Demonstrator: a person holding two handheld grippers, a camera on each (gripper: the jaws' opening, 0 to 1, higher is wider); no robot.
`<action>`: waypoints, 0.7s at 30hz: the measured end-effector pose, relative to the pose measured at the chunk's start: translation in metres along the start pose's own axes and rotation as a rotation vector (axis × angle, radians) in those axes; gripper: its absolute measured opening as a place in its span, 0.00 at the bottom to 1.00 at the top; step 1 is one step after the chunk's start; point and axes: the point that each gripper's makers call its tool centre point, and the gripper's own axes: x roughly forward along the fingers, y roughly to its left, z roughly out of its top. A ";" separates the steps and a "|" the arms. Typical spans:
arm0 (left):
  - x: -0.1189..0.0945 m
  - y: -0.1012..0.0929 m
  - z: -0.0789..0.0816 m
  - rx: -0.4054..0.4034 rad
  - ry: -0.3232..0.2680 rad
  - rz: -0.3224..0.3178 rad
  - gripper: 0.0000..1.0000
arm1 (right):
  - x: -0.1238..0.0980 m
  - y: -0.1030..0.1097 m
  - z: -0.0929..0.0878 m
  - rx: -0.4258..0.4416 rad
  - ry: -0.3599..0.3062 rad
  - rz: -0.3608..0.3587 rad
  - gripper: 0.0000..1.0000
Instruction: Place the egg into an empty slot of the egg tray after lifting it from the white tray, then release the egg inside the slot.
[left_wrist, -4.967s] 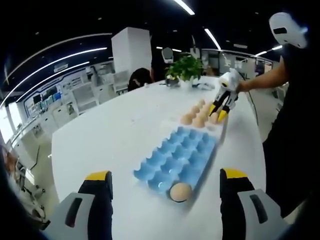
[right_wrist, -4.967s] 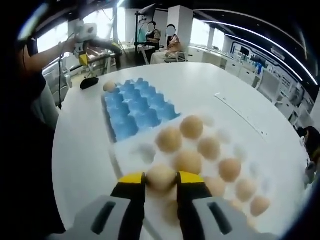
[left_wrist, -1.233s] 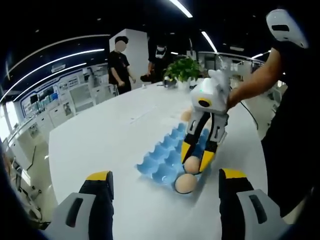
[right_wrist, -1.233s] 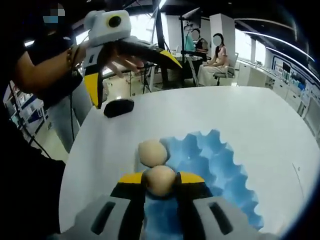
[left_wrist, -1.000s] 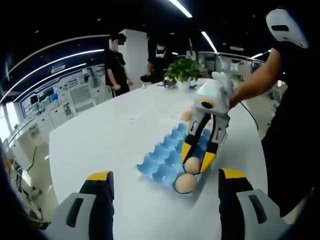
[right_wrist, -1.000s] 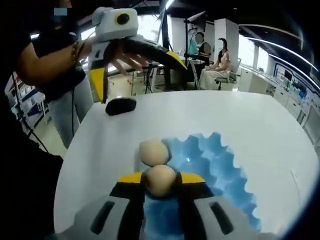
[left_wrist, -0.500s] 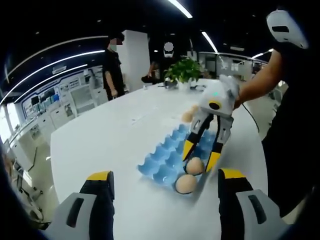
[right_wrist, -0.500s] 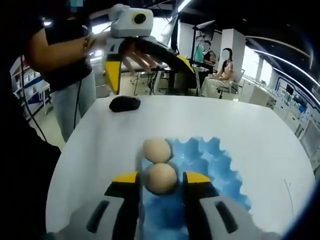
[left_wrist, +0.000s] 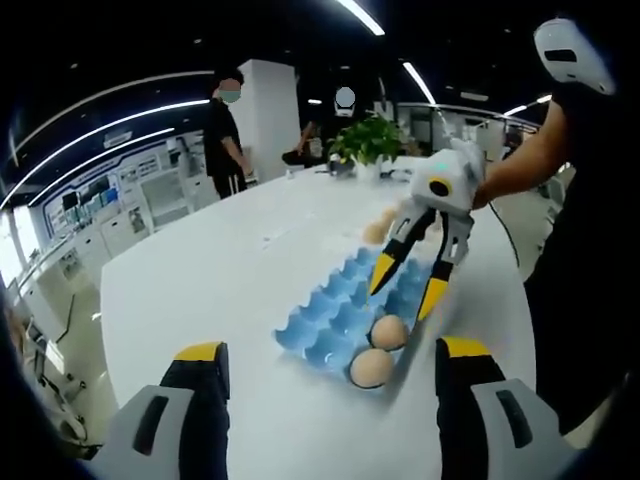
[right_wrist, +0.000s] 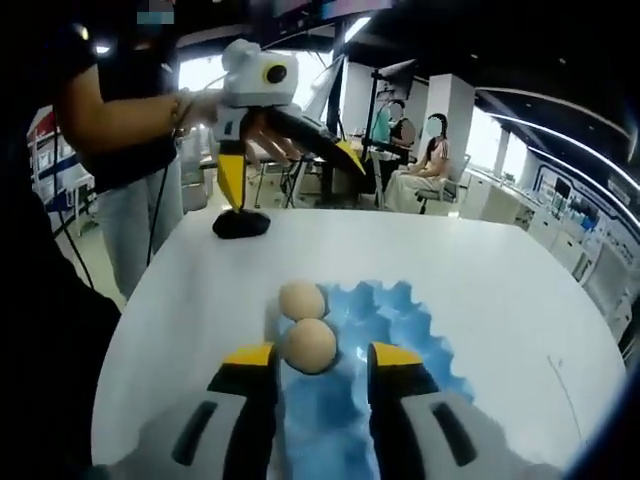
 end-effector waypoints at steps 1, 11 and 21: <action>0.000 0.000 0.000 -0.001 0.000 -0.001 0.86 | -0.001 0.000 -0.001 0.001 0.001 -0.002 0.35; -0.002 0.000 -0.002 -0.006 0.007 0.006 0.85 | -0.027 -0.005 -0.013 0.014 0.000 -0.043 0.34; -0.003 0.000 -0.003 0.001 0.004 0.008 0.84 | -0.059 -0.009 -0.040 0.059 0.025 -0.100 0.32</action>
